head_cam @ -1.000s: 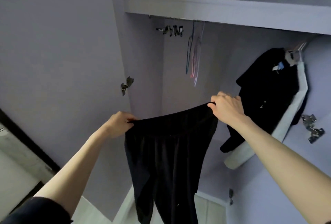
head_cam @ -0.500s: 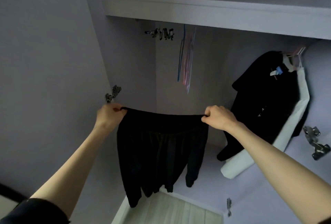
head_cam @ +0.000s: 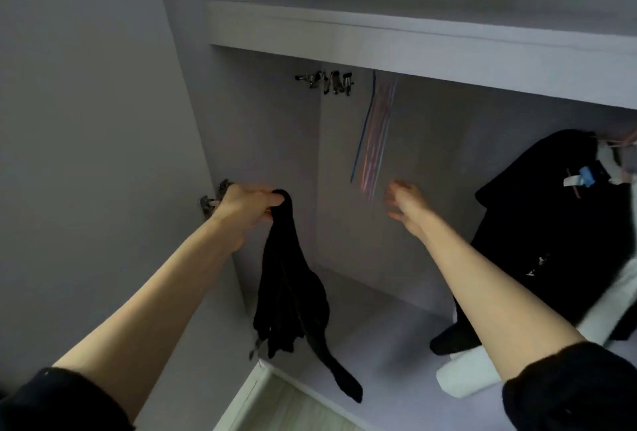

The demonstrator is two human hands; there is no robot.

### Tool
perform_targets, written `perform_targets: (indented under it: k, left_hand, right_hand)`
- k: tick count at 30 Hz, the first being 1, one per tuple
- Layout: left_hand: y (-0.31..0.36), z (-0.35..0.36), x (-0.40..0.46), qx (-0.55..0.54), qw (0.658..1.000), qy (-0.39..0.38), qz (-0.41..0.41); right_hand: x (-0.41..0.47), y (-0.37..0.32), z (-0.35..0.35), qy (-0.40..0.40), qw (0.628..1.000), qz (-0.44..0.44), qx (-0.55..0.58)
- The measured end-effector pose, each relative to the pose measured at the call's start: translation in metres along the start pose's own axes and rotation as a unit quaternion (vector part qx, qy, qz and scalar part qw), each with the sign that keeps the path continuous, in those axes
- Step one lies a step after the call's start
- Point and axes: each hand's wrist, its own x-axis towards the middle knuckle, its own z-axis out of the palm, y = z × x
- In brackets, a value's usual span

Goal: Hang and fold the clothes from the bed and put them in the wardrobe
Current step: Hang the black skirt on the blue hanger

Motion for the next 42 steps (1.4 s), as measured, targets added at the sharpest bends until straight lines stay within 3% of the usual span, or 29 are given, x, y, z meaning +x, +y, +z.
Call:
perform_targets:
  k: [6,13,23,26,32,38,42]
  left_hand:
    - [0.003,-0.003,0.002,0.026,0.999,0.031,0.023]
    - [-0.006,-0.014,0.007,0.059,0.998,0.025,0.009]
    - [-0.013,-0.004,0.005,0.085,0.996,-0.004,0.006]
    - [-0.012,0.003,0.003,0.08,0.997,-0.011,0.007]
    - [-0.02,0.007,-0.006,0.064,0.998,-0.024,0.011]
    - [-0.035,0.011,-0.008,0.066,0.997,-0.044,-0.013]
    - [-0.043,0.022,-0.009,0.095,0.993,-0.061,-0.025]
  right_hand:
    - [0.032,-0.023,0.024,-0.008,0.999,0.015,-0.027]
    - [0.042,-0.023,0.029,0.01,0.999,-0.049,0.001]
    - [0.031,-0.037,-0.006,-0.032,0.97,-0.037,0.236]
    - [0.024,-0.037,-0.012,-0.035,0.965,-0.046,0.254]
    - [-0.001,0.007,-0.027,0.033,0.986,-0.039,0.16]
    - [-0.039,0.066,-0.052,0.025,0.978,-0.02,0.205]
    - [-0.066,0.104,-0.062,0.089,0.979,-0.051,0.179]
